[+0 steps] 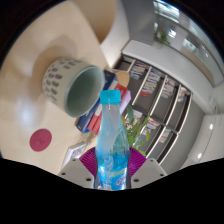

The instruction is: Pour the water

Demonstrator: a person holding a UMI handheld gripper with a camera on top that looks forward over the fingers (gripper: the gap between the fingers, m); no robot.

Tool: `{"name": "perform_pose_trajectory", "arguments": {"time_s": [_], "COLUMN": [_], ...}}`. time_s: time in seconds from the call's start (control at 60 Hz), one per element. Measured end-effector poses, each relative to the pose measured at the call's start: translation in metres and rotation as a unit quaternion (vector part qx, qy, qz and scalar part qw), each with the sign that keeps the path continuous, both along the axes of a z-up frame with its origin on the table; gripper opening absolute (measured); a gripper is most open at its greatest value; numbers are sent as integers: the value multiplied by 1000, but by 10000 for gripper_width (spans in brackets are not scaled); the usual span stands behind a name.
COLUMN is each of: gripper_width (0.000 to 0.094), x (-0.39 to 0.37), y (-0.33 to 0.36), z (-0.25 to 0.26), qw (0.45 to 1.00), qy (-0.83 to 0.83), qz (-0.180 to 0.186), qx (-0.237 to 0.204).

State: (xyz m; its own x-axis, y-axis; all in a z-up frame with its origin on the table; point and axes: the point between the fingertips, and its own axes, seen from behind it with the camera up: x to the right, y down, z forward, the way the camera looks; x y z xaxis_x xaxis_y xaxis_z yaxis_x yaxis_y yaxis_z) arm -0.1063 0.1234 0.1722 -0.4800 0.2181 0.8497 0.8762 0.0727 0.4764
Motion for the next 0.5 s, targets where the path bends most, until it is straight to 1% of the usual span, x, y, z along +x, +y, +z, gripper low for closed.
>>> {"name": "perform_pose_trajectory", "arguments": {"time_s": [0.1, 0.15, 0.2, 0.25, 0.367, 0.417, 0.5], "gripper_width": [364, 367, 367, 366, 368, 383, 384], "x": [-9, -15, -23, -23, -16, -6, 12], "y": [-7, -10, -14, -16, -25, -27, -32], "z": [24, 42, 62, 86, 120, 126, 126], "qw": [982, 960, 931, 891, 777, 724, 638], "qy": [184, 276, 362, 451, 626, 686, 764], "qz": [-30, -37, -48, -44, -58, -68, -86], "qx": [-1, -1, 16, 20, 36, 37, 41]}}
